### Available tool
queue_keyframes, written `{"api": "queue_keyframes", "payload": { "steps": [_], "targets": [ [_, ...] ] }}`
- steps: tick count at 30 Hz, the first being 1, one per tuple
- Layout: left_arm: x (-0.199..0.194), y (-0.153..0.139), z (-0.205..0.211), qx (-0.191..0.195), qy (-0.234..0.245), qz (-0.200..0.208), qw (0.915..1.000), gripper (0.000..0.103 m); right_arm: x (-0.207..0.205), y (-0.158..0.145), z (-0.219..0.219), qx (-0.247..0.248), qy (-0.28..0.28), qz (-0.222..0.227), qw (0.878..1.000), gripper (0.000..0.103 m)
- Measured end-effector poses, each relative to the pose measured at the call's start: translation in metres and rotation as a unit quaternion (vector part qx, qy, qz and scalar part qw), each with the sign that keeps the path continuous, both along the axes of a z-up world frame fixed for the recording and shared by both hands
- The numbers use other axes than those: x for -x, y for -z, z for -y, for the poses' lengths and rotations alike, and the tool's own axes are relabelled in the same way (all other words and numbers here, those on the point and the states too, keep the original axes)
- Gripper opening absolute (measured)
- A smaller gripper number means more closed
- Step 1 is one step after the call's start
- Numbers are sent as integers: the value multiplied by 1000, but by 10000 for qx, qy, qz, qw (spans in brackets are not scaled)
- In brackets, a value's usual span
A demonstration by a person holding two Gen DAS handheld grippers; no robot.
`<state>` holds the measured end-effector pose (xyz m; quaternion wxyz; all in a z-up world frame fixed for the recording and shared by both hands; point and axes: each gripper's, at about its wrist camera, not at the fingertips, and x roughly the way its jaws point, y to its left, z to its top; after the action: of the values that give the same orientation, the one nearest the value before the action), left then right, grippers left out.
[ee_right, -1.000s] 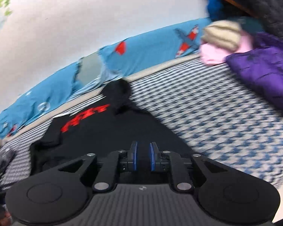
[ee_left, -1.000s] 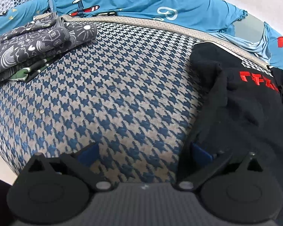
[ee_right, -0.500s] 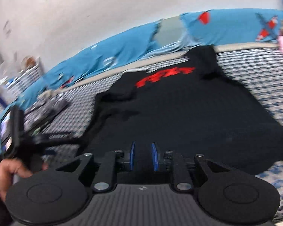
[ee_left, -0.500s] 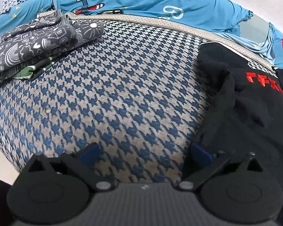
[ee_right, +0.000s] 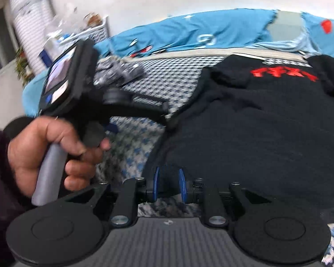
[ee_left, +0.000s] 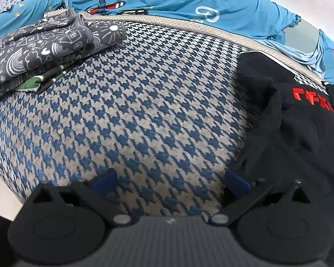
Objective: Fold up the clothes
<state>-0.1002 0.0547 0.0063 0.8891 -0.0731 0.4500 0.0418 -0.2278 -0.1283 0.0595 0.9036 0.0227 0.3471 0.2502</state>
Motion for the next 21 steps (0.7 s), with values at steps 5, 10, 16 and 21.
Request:
{"api": "queue_keyframes", "payload": {
  "steps": [5,10,16,21],
  "targets": [
    [-1,0,-3,32,26,-8,10000,103,7,6,-27,433,-385,274,9979,36],
    [-2,-1,-7,109,19,-7,9999,103,11,16,-52,1004,-615,592,9913,47],
    [-2,-1,-11,165,4,2,9999,103,7,34,-71,1851,-541,863,9774,37],
    [-1,-4,-16,209,-40,50,9998,103,3,33,-67,1815,-306,851,9792,10]
  ]
}}
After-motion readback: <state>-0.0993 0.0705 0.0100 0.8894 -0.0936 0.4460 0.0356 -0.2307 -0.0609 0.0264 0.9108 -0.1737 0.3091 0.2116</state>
